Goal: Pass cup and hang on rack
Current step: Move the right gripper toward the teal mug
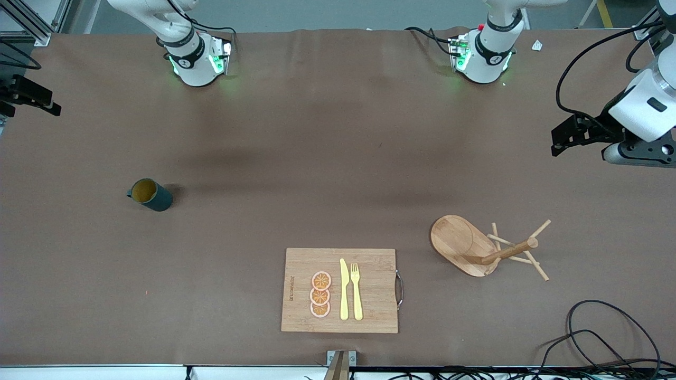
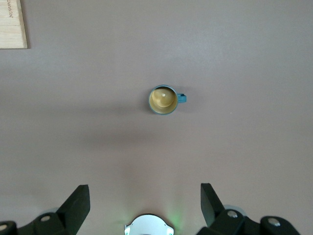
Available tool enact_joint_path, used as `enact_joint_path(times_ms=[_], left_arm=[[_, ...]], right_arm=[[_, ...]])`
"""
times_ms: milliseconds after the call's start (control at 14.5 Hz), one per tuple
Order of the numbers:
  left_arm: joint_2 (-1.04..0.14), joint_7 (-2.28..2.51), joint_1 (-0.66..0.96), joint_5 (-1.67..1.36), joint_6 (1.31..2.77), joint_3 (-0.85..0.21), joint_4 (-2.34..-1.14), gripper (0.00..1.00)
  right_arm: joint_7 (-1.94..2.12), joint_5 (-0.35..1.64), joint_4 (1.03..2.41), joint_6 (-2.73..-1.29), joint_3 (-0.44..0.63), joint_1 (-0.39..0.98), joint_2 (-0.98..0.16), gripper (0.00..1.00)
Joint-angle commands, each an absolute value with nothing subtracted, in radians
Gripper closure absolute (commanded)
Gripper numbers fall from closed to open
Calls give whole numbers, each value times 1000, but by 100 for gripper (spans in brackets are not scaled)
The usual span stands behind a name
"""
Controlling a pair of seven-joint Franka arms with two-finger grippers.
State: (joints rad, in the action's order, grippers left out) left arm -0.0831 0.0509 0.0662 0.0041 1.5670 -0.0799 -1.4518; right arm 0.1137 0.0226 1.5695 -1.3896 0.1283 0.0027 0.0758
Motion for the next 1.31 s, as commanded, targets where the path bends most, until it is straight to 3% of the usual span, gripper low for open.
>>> enact_joint_path(times_ms=[0, 621, 966, 1241], left_arm=[[-84, 89, 66, 11, 1546, -75, -1437, 0], [-94, 60, 66, 26, 1545, -81, -1445, 0], [-94, 63, 64, 26, 1545, -80, -1447, 0], [-94, 60, 58, 25, 1545, -80, -1448, 0]], right_arm=[[114, 28, 1580, -1387, 135, 8, 81, 0], [208, 35, 1610, -1534, 135, -2, -155, 0], [386, 37, 1868, -1837, 133, -3, -163, 0], [711, 92, 1911, -1988, 133, -55, -265, 0]])
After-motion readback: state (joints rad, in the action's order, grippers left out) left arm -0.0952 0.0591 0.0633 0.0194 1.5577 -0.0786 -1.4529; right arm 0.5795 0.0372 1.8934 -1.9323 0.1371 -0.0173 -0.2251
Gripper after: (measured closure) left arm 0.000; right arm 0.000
